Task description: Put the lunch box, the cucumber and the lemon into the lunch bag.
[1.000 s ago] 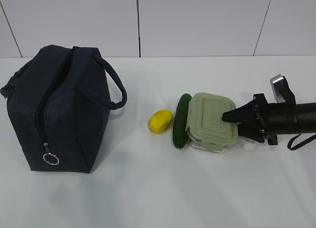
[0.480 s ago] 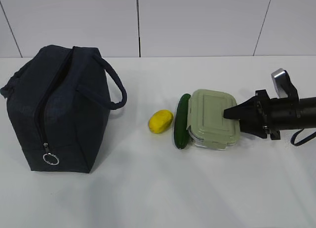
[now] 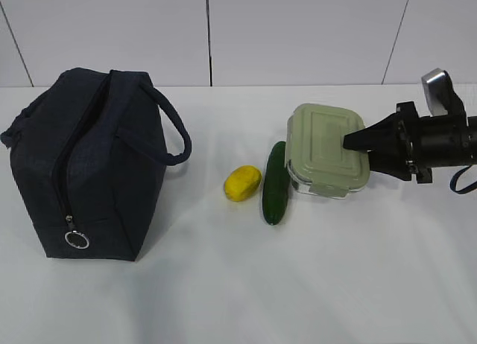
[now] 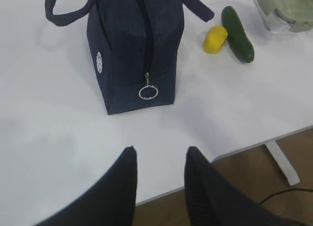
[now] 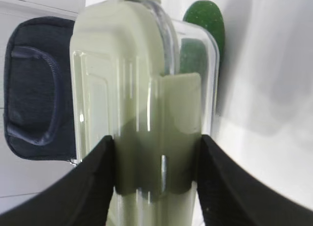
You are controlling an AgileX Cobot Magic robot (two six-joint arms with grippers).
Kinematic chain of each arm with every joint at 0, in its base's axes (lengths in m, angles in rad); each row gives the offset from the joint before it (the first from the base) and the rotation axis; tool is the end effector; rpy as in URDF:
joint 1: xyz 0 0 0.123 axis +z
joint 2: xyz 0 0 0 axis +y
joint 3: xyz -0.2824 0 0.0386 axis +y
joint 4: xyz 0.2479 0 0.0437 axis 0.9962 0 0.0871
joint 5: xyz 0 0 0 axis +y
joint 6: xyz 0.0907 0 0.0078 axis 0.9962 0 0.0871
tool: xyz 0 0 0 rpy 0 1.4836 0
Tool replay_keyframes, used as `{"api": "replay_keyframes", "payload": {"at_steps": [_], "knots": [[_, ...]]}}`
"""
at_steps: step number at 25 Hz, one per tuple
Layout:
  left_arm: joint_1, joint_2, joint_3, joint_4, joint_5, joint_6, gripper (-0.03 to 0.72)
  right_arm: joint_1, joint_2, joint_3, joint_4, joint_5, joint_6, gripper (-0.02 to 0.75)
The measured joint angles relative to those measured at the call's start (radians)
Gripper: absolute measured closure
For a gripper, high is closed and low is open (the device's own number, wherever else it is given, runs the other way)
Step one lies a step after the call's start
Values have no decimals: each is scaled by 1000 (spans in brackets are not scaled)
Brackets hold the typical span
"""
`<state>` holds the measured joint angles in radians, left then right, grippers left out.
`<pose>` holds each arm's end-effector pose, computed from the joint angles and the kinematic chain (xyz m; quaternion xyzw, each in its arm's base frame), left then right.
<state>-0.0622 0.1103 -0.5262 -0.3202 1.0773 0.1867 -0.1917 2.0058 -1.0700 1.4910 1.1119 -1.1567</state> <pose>0.0055 -0.0256 0.2866 0.1084 0.8604 -0.1298 0.4808 0.3669 0.0117 0.1547 0.0310 0.8300 0.5095 0.2250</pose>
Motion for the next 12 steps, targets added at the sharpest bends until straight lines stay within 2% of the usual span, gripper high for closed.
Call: {"api": "replay_keyframes", "payload": {"at_steps": [6, 12], "knots": [[0, 117, -10, -100, -111, 0, 453, 0, -23, -18, -15, 5, 67, 365], [0, 279, -34, -122, -192, 0, 450, 45, -56, -53, -21, 5, 110, 365]]}}
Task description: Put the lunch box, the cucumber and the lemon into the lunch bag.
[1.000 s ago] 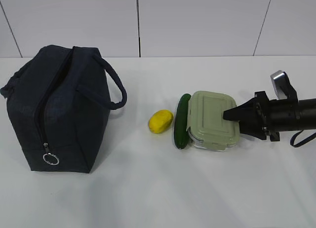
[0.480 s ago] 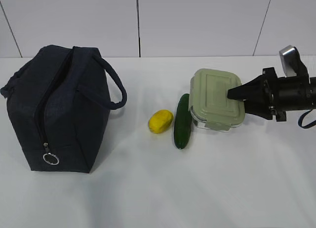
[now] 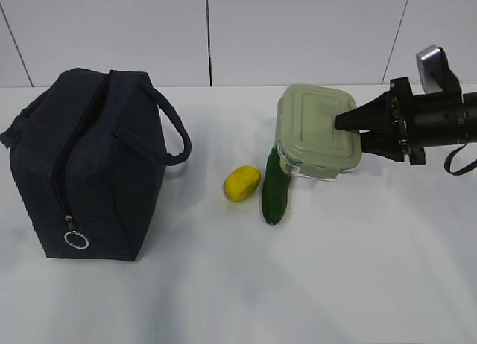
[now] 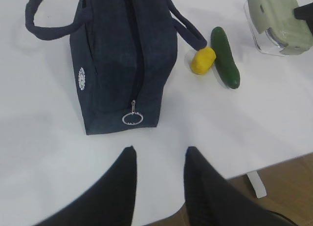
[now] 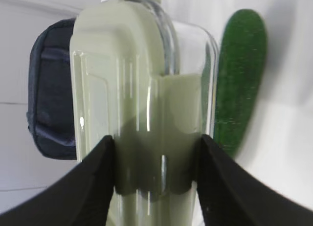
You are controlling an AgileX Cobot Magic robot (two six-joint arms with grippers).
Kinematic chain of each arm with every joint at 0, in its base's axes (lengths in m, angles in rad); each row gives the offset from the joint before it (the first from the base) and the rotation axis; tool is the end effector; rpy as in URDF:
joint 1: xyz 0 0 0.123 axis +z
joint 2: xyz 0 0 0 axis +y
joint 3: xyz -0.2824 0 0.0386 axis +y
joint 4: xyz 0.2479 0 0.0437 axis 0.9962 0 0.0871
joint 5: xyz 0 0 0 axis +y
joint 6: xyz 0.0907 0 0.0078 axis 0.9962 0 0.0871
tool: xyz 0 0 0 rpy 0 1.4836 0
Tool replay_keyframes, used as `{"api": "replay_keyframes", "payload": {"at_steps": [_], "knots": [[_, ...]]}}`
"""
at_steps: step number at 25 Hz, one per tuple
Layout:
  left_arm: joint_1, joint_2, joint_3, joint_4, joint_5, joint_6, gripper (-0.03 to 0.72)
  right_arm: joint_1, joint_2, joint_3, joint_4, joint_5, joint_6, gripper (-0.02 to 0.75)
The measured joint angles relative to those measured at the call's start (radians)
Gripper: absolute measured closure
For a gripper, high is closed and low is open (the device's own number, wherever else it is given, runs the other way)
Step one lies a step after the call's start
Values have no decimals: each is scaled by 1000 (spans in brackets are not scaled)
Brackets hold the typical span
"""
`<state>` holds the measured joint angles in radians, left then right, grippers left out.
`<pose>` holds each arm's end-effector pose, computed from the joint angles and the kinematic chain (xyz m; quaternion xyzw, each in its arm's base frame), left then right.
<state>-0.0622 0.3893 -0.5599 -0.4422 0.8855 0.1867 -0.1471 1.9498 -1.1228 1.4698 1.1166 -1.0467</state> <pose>0.0601 -0.0340 0.3040 0.0617 0.8682 -0.1863 0.4557 0.3722 0.0272 0.1853 0.0202 0.8252 0.5180 0.2244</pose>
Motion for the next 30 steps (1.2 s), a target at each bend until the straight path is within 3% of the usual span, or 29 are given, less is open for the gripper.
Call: {"api": "replay_keyframes", "payload": {"at_steps": [9, 17, 30], "knots": [[0, 308, -82, -3, -70, 6, 441, 133, -9, -110, -17, 8, 96, 365], [0, 625, -276, 4, -124, 71, 367, 218, -9, -250, -24, 28, 196, 365], [0, 1078, -558, 37, -110, 105, 361, 336, -9, -341, -33, 41, 263, 365]]}}
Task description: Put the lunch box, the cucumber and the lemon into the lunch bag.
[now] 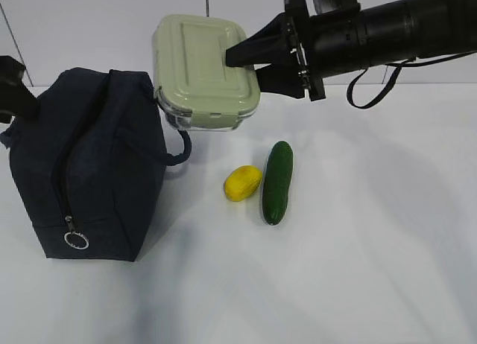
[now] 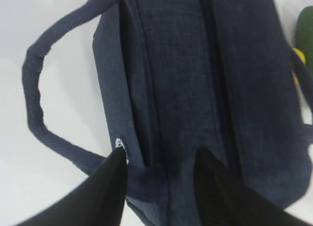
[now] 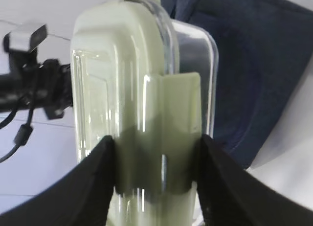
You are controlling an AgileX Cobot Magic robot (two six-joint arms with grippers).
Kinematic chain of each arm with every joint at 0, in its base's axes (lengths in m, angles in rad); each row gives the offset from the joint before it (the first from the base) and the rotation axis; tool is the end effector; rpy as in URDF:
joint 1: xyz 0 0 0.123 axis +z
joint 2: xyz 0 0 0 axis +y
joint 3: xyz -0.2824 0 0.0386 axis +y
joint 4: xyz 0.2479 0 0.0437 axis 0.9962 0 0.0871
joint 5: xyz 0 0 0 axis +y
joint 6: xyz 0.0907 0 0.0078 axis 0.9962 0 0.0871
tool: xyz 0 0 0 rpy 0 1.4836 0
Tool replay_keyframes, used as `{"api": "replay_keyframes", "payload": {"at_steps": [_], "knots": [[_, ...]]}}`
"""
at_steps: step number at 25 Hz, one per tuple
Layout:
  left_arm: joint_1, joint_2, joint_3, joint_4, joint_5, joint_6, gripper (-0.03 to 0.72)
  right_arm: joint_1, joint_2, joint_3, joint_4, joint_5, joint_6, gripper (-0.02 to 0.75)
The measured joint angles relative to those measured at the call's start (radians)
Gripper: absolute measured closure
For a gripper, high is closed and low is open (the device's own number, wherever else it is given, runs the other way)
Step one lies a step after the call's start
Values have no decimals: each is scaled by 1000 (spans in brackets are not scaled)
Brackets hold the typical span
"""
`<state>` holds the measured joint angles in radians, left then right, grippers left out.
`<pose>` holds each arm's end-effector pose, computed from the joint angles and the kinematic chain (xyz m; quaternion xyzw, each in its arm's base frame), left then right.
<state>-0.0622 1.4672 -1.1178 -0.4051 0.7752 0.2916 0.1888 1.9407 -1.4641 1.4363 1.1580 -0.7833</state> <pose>0.3024 -0.0440 0.2906 0.0664 0.9480 -0.1430 0.2763 0.3851 0.1578 0.2733 -0.1246 0.7858 0.5766 0.1858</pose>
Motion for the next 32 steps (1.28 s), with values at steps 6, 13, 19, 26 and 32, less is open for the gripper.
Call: {"api": "replay_keyframes", "payload": {"at_steps": [6, 13, 19, 26, 32], "knots": [[0, 115, -48, 2, 45, 8, 459, 38, 0, 0, 6, 4, 2, 366], [0, 133, -56, -244, 95, 200, 671, 63, 0, 0, 39, 1, 4, 366], [0, 133, -56, -546, 173, 377, 673, 71, 0, 0, 70, -24, 6, 366], [0, 133, -56, -668, 216, 450, 674, 71, 2, -2, 71, -76, 8, 366], [1, 106, -56, -696, 229, 494, 674, 74, 55, -1, 51, -123, 26, 366]]}}
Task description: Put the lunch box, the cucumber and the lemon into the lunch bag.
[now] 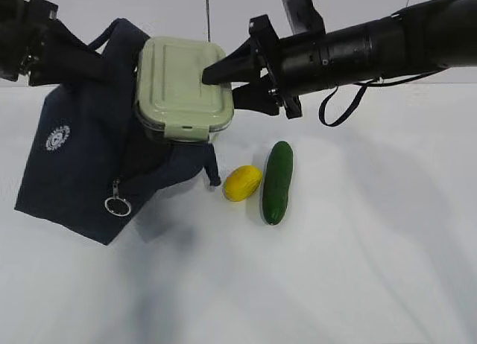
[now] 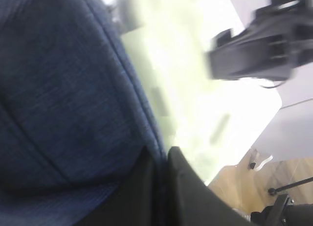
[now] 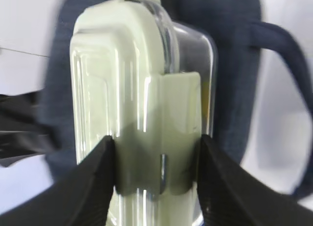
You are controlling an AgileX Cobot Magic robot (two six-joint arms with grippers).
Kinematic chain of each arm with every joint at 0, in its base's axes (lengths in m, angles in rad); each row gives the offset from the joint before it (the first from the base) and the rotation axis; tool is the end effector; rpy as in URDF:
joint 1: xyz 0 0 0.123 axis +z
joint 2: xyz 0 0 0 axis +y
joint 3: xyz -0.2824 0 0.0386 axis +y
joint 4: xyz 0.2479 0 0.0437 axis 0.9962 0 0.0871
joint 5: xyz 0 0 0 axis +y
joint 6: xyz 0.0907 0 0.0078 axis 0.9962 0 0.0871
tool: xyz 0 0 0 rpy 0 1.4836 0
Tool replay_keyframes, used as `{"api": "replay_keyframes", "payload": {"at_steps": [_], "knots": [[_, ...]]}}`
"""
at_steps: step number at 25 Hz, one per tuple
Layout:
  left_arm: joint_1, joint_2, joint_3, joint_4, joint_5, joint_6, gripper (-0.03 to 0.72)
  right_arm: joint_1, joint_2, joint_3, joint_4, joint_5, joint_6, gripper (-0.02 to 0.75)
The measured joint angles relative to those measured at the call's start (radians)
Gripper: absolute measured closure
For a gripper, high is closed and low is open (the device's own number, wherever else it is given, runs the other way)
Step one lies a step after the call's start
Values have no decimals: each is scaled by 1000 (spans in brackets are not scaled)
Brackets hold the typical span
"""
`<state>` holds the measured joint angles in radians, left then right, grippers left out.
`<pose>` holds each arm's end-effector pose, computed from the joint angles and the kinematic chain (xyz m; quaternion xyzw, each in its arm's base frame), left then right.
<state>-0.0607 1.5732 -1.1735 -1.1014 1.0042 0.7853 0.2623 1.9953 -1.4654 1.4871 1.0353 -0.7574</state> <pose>0.3156 -0.0879 0.3010 0.1439 0.8622 -0.4045 0.2688 0.3917 0.1860 0.2511 -0.0813 0.7970 0.5710 0.1795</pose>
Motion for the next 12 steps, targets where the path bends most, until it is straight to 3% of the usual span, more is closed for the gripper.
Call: {"api": "replay_keyframes", "payload": {"at_steps": [12], "knots": [[0, 11, 0, -137, 34, 110, 674, 29, 57, -2, 9, -11, 8, 366]]}}
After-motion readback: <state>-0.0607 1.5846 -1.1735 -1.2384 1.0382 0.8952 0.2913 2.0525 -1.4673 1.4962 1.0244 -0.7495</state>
